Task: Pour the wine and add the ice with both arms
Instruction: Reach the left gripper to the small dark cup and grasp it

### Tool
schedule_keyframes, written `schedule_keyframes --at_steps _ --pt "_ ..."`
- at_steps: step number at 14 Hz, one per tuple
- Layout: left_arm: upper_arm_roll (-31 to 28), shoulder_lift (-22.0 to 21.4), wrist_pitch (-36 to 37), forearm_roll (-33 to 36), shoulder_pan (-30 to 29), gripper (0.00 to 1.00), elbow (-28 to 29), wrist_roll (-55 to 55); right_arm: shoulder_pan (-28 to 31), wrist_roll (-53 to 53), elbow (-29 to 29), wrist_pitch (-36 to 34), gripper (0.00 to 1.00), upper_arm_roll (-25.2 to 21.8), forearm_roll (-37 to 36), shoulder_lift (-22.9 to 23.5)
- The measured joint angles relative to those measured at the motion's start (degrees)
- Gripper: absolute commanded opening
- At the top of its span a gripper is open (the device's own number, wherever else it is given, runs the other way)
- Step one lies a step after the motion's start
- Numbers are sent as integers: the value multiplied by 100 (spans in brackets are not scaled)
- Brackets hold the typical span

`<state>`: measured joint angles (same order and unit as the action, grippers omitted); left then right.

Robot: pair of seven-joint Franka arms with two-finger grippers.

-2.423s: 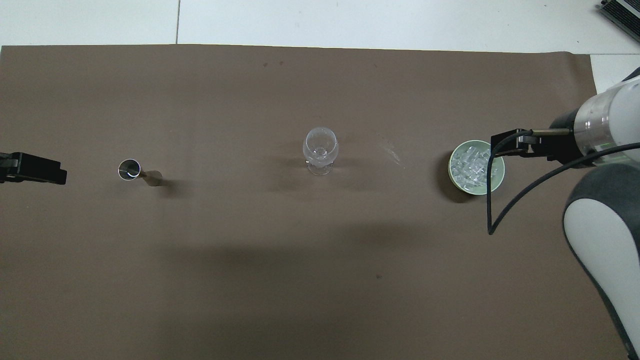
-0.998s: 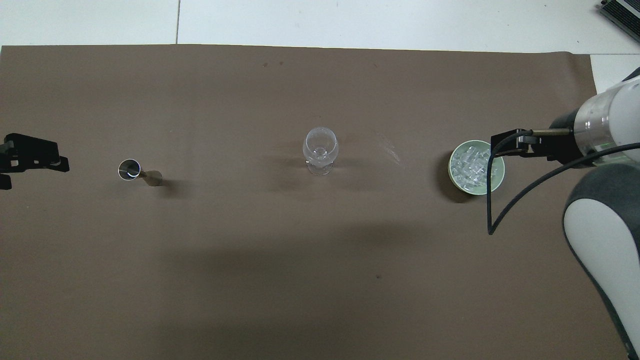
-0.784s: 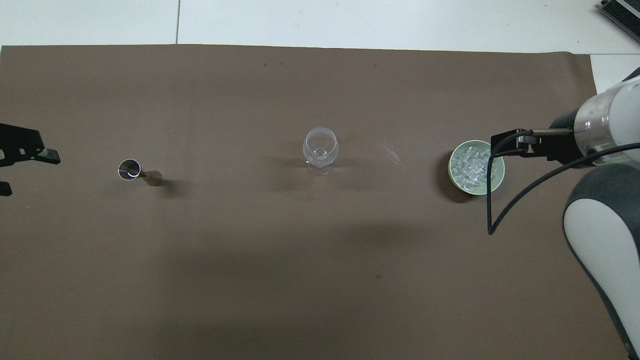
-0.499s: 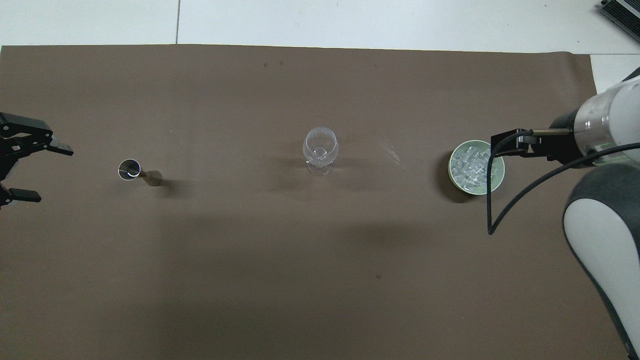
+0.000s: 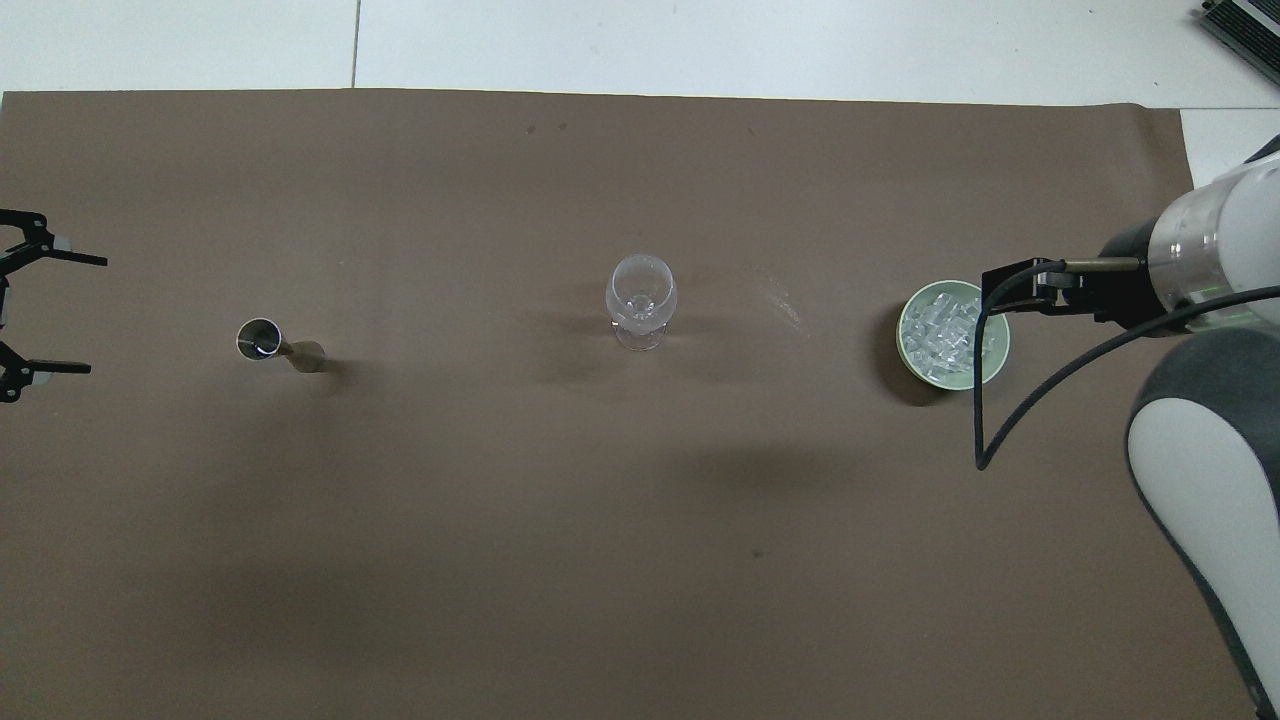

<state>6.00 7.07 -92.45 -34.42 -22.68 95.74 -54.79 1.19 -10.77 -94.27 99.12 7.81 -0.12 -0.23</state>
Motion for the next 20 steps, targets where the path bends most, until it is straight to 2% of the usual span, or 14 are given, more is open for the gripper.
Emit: schedule_keyframes --at_steps 4,7,10,14,17,20 --pt "-4 568 -103 -486 -421 100 14 -150 0 0 0 0 100 0 0 0" --pt "23 942 -282 -614 -442 100 54 -186 0 0 0 0 100 0 0 0" --pt "25 1223 -591 -913 -467 100 339 -233 0 0 0 0 100 0 0 0" --pt "18 1782 -660 -1404 -741 100 504 -190 0 0 0 0 100 0 0 0" --pt "91 1933 -676 -1916 -738 100 760 -3 0 0 0 0 100 0 0 0" --pt "137 1932 -689 -2159 -648 100 1082 792 0 0 0 0 100 0 0 0"
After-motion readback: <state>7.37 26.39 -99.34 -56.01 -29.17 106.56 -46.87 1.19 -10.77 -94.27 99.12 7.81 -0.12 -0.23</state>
